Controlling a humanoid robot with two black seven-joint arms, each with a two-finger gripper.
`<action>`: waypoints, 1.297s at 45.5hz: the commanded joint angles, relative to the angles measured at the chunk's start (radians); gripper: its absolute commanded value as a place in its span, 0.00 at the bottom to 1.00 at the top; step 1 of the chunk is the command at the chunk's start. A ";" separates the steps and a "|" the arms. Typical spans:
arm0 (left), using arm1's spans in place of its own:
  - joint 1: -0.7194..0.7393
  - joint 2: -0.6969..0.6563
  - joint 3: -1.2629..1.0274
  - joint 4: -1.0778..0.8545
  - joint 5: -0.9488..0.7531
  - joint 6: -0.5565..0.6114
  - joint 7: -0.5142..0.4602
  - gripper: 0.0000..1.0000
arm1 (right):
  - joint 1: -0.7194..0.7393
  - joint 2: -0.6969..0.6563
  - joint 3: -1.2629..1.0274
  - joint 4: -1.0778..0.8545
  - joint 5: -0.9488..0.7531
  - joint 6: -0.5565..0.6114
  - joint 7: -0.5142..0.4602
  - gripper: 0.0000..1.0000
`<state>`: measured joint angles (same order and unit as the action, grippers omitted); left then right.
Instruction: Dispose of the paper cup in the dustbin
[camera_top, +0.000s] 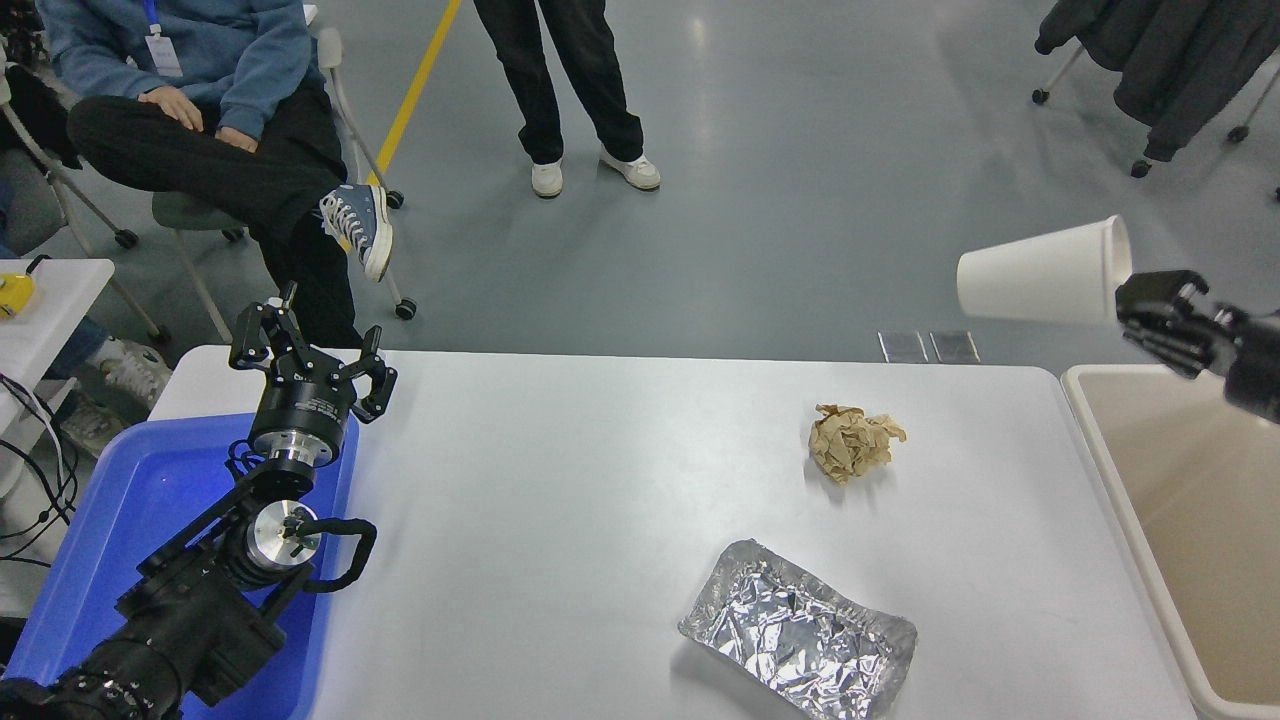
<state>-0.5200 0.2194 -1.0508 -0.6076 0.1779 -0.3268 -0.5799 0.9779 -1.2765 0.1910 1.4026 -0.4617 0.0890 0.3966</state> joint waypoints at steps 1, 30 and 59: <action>0.000 0.000 0.000 -0.001 0.000 0.000 0.000 1.00 | 0.001 0.012 0.021 -0.187 0.328 0.008 -0.099 0.00; 0.002 0.000 0.000 0.000 0.000 0.000 0.000 1.00 | -0.199 0.423 0.025 -0.961 0.870 -0.172 -0.496 0.00; 0.002 0.000 0.000 0.000 -0.001 0.000 -0.001 1.00 | -0.306 0.701 0.102 -1.228 0.868 -0.350 -0.561 0.00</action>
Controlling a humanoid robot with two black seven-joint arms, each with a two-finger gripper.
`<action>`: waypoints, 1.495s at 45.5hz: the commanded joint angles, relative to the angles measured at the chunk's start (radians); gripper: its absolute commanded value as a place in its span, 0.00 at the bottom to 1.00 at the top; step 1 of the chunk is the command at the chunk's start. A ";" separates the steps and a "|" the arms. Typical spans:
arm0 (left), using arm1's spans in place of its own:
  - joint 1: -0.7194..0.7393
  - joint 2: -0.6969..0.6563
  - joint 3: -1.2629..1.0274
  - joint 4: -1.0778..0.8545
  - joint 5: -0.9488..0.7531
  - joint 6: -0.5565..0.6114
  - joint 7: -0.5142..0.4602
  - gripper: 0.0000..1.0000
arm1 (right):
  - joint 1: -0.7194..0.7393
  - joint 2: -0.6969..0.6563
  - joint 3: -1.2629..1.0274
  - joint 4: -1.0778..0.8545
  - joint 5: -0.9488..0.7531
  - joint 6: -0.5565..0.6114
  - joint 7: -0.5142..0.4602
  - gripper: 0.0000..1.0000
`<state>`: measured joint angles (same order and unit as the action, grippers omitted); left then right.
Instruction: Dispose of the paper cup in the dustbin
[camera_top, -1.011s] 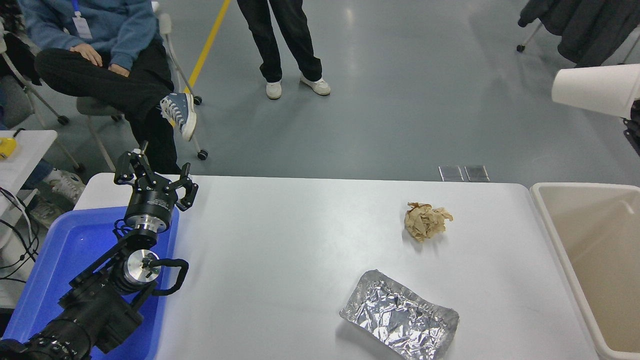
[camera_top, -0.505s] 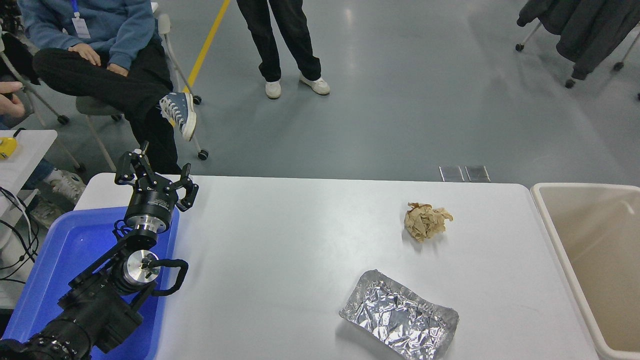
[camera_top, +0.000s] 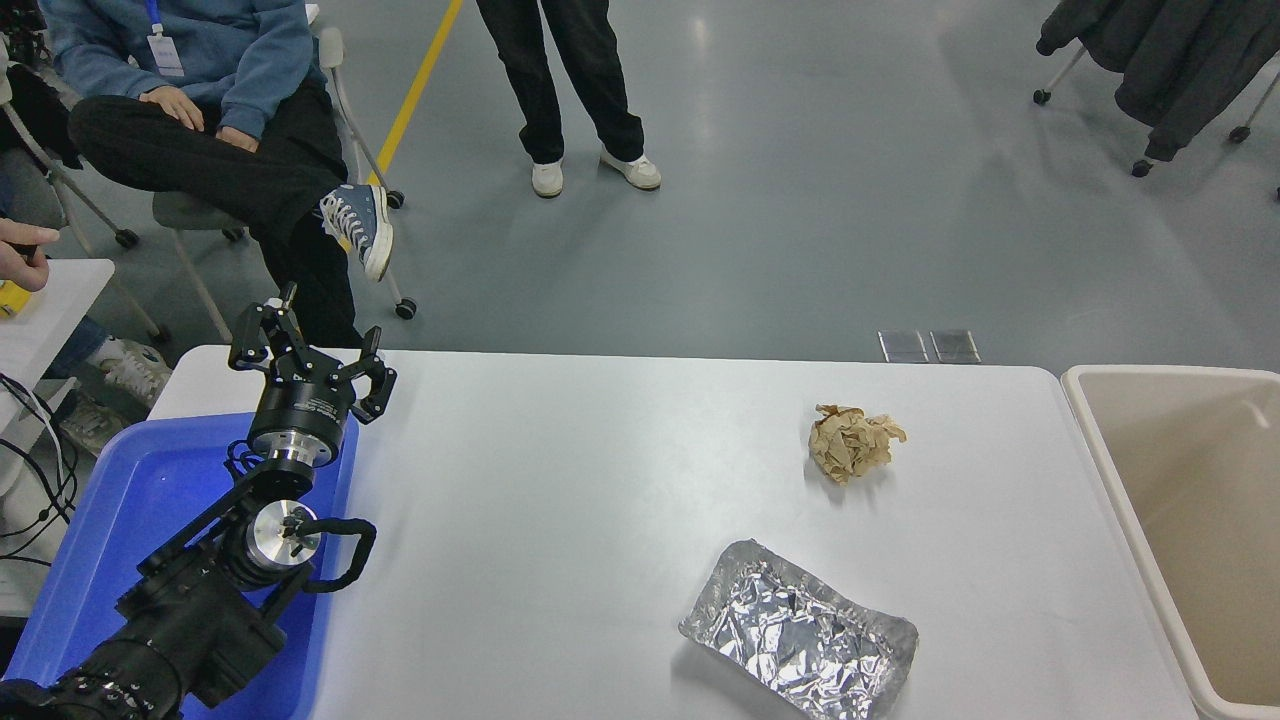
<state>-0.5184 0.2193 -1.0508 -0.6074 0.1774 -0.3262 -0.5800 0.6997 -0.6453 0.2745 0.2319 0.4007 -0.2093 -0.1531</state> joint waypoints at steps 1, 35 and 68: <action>0.000 0.000 0.000 0.000 0.000 0.000 -0.001 1.00 | -0.029 0.073 0.018 -0.057 0.006 -0.053 -0.011 0.00; 0.000 0.000 0.000 0.000 0.000 0.000 0.000 1.00 | -0.029 0.115 0.078 -0.054 -0.019 -0.062 -0.006 0.82; -0.002 0.000 0.000 0.000 0.001 0.000 0.000 1.00 | 0.164 -0.023 0.127 0.457 -0.282 0.111 0.004 0.99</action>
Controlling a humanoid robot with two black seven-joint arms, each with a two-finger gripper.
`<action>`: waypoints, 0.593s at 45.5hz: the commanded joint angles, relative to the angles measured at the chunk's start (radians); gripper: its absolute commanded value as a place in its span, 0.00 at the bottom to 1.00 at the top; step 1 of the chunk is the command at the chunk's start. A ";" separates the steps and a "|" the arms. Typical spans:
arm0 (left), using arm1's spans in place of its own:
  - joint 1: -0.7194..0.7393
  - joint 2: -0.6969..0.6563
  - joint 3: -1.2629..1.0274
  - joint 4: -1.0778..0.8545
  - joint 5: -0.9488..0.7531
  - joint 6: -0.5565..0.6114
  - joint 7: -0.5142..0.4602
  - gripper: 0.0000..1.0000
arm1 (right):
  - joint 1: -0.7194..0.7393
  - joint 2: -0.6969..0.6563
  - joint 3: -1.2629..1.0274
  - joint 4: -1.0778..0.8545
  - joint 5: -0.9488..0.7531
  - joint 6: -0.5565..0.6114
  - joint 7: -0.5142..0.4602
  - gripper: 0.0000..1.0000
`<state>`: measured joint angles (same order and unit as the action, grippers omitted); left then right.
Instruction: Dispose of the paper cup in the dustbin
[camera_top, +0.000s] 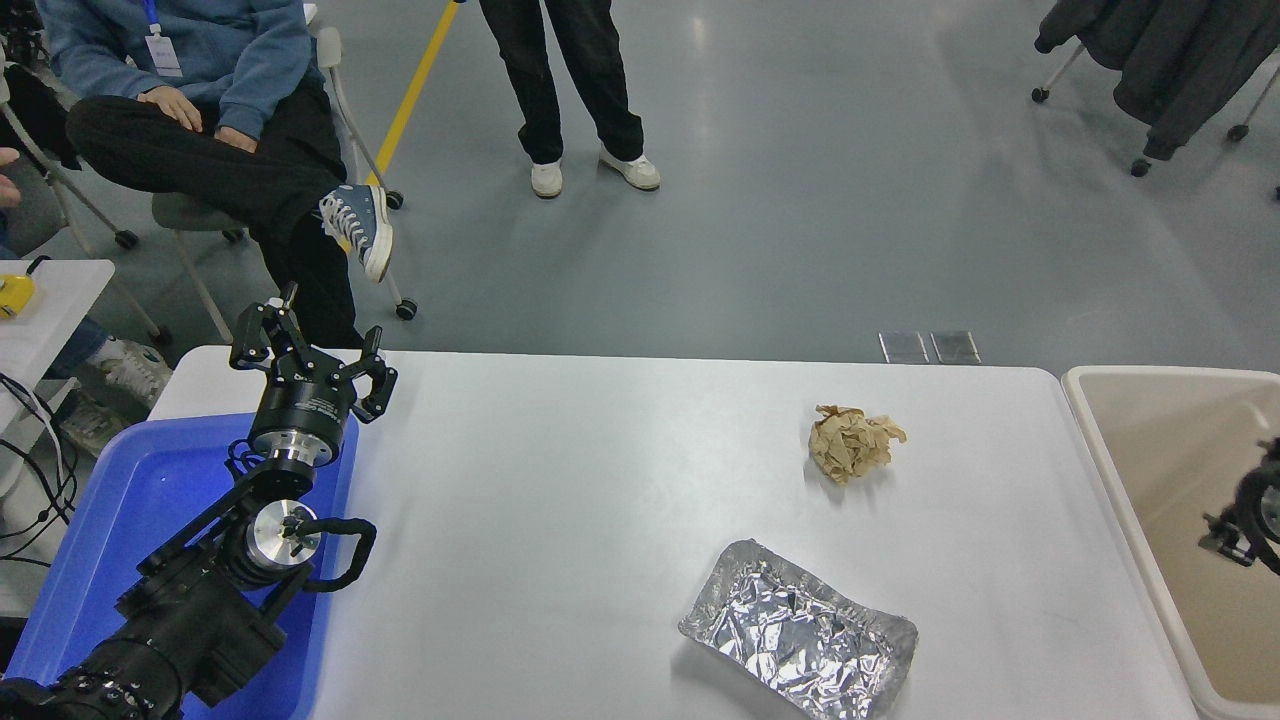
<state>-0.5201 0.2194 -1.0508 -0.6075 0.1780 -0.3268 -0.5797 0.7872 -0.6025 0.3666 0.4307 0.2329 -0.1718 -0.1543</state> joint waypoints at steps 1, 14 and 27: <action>0.000 0.000 0.000 0.002 -0.002 0.002 0.000 1.00 | 0.079 -0.066 0.047 0.285 -0.133 0.081 0.007 0.99; 0.000 0.000 0.000 0.000 0.000 0.002 0.000 1.00 | 0.093 -0.056 0.153 0.531 -0.426 0.120 0.012 0.99; 0.000 0.000 0.000 0.000 0.000 0.000 0.000 1.00 | 0.076 -0.066 0.115 0.711 -0.704 0.210 0.102 0.99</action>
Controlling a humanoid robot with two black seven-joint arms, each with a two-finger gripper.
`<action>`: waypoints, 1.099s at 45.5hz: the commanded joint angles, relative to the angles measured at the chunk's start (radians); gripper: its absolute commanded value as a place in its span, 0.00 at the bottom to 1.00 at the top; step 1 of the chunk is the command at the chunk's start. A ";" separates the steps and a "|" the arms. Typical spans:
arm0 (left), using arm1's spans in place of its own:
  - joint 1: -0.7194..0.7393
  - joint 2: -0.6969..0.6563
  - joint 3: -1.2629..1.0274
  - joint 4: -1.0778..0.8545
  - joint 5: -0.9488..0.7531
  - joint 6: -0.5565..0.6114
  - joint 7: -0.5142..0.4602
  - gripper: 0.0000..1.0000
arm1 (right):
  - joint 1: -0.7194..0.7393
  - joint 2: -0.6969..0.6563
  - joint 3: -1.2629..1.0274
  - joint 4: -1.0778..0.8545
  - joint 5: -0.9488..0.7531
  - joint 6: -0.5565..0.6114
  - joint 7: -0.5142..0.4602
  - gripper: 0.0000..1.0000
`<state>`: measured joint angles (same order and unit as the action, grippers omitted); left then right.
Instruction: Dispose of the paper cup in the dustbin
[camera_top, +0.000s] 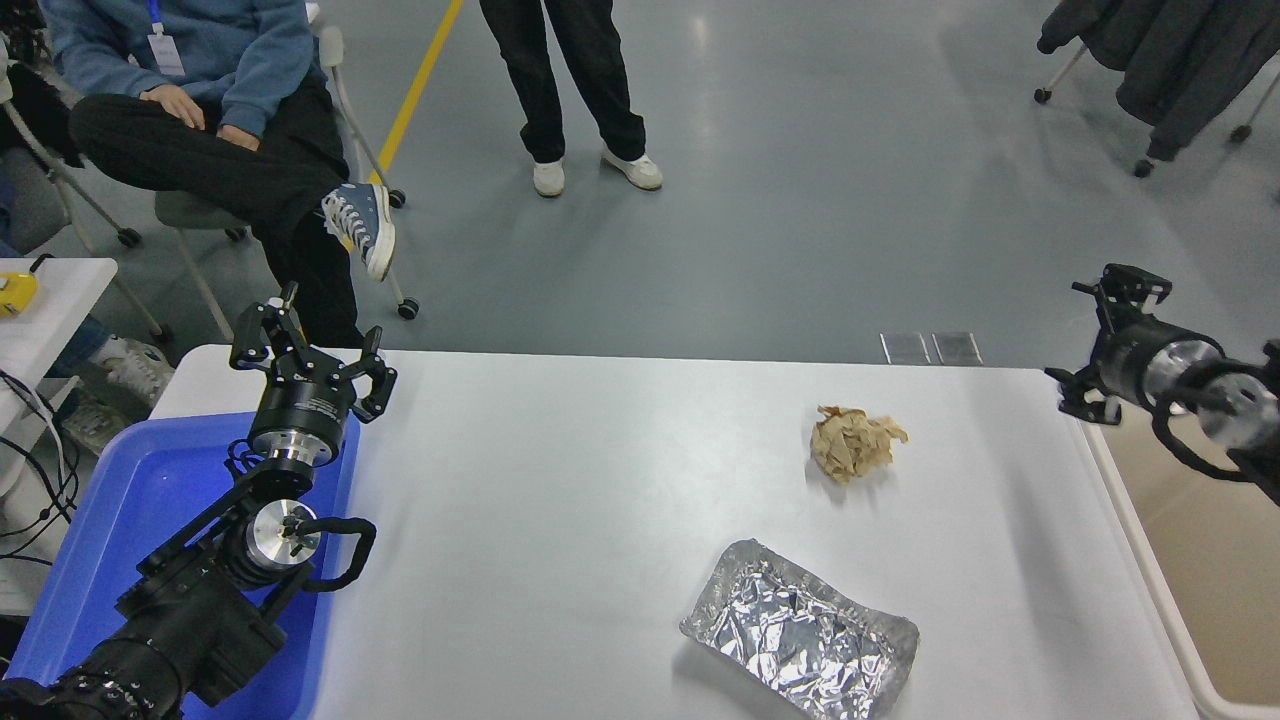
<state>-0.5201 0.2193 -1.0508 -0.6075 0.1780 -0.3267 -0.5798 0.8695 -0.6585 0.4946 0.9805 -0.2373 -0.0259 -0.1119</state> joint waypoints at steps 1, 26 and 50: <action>0.000 0.000 0.000 0.000 0.000 0.000 0.000 1.00 | -0.007 -0.012 -0.019 0.167 -0.259 0.078 0.067 0.99; 0.000 0.000 0.000 0.000 0.000 0.000 0.000 1.00 | -0.003 0.066 -0.166 0.211 -0.869 0.135 0.182 0.99; 0.002 0.000 0.000 0.000 0.000 0.000 -0.002 1.00 | -0.059 0.143 -0.071 0.256 -0.783 0.063 0.287 0.99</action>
<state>-0.5191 0.2194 -1.0508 -0.6073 0.1777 -0.3264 -0.5802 0.8634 -0.5767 0.3351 1.2334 -1.0792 0.1000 0.1515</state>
